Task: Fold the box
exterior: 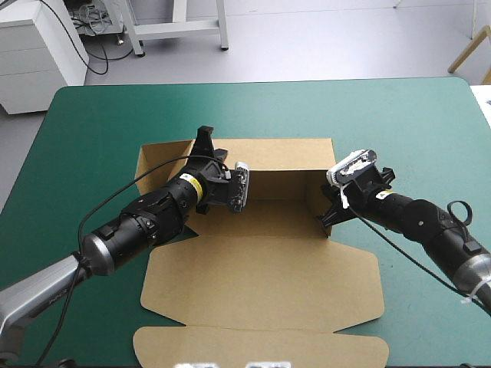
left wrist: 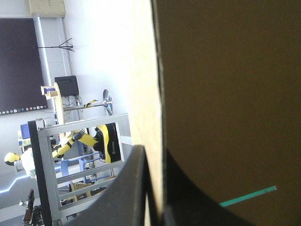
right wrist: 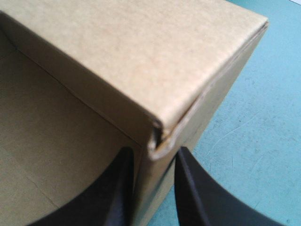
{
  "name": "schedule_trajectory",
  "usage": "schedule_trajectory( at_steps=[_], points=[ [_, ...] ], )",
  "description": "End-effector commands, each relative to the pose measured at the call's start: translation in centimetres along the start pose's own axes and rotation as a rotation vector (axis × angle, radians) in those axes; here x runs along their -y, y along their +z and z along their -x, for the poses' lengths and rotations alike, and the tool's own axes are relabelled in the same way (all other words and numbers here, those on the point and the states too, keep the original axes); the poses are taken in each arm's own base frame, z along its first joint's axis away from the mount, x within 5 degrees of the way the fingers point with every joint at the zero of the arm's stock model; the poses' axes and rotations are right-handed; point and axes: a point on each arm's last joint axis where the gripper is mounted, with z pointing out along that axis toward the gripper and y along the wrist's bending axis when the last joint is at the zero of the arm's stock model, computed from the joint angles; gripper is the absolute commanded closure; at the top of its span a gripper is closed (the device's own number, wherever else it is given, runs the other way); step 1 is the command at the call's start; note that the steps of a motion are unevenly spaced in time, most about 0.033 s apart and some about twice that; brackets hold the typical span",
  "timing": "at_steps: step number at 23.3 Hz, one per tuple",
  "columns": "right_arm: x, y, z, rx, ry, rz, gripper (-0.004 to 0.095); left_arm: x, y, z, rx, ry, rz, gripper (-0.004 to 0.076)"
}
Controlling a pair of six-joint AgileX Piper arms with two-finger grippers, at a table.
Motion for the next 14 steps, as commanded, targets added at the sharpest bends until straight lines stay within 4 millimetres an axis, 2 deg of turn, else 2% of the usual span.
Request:
schedule_trajectory(
  at_steps=[1, 3, 4, 5, 7, 8, 10, 12, 14],
  points=[
    [-0.9, -1.1, 1.1, 0.023, -0.018, 0.069, 0.0844, 0.4, -0.1, -0.1, -0.027, -0.084, -0.032, 0.0731],
    [-0.8, -1.1, 1.1, 0.022, -0.029, 0.063, 0.0929, 0.2, -0.5, -0.1, -0.026, -0.133, -0.023, 0.0728],
    [-0.8, -1.1, 1.1, 0.021, -0.036, 0.060, 0.0926, -0.1, -0.9, 0.0, -0.020, -0.165, -0.013, 0.0708],
    [-0.8, -1.1, 1.1, 0.021, -0.036, 0.060, 0.0926, -0.3, -1.3, 0.2, -0.004, -0.178, -0.001, 0.0662],
    [-0.8, -1.1, 1.1, 0.021, -0.036, 0.060, 0.0927, -0.7, -2.3, 0.8, 0.033, -0.194, 0.024, 0.0508],
    [-0.8, -1.1, 1.1, 0.022, -0.031, 0.058, 0.0927, -1.0, -2.9, 0.9, 0.033, -0.195, 0.033, 0.0393],
    [-0.7, -1.1, 1.1, 0.024, -0.017, 0.054, 0.0927, -1.0, -3.5, 1.2, 0.029, -0.199, 0.033, 0.0274],
    [-0.6, -1.1, 1.2, 0.029, -0.003, 0.046, 0.0927, -1.2, -4.3, 1.4, 0.026, -0.208, 0.037, 0.0193],
    [-0.5, -1.1, 1.2, 0.035, 0.004, 0.035, 0.0927, -1.1, -5.2, 1.9, 0.027, -0.206, 0.038, 0.0172]
  ],
)
